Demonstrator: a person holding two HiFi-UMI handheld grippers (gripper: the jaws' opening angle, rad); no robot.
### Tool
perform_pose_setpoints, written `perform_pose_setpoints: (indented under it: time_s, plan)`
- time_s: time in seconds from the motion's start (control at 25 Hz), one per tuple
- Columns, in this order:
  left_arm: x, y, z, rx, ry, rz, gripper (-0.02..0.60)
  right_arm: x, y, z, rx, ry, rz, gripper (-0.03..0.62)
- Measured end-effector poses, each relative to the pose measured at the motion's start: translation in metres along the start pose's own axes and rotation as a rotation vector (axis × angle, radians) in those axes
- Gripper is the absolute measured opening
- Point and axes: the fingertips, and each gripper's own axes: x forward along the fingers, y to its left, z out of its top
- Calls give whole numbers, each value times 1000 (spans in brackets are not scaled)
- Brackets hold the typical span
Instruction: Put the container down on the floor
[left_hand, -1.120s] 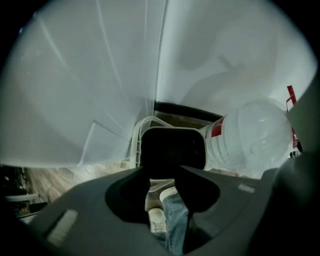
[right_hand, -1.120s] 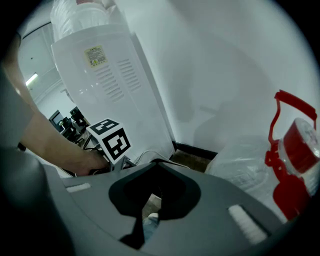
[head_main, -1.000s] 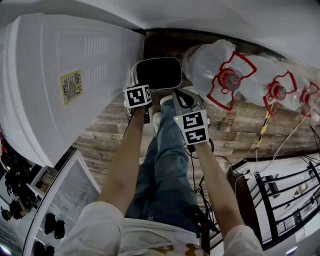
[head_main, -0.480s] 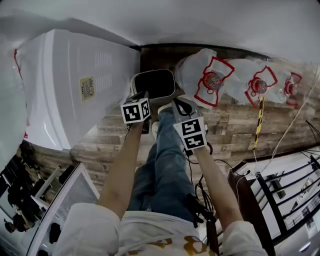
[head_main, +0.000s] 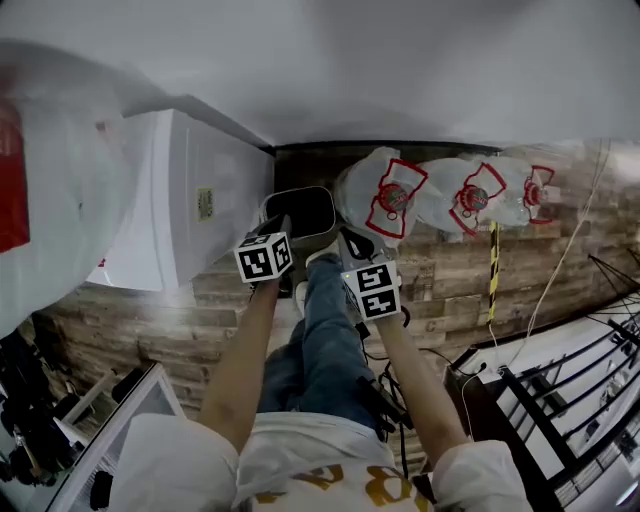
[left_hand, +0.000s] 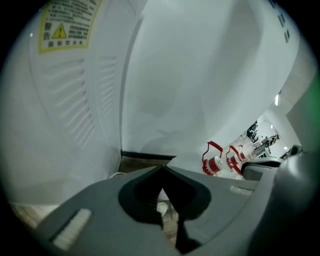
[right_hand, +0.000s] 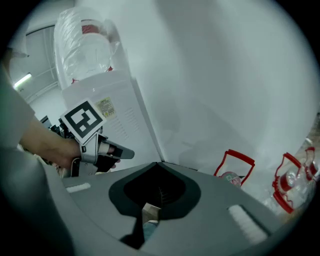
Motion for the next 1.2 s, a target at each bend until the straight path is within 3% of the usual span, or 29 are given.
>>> perform_pose_setpoints:
  time_s: [0.32, 0.84, 1.2]
  plan:
    - [-43, -24, 23, -21, -64, -45, 0, -45, -14, 24, -34, -32, -57, 26]
    - [-150, -112, 74, 157, -227, -175, 0, -132, 7, 76, -55, -168, -67, 26]
    - [-219, -133, 91, 219, -301, -210, 0, -186, 28, 111, -82, -267, -108, 26]
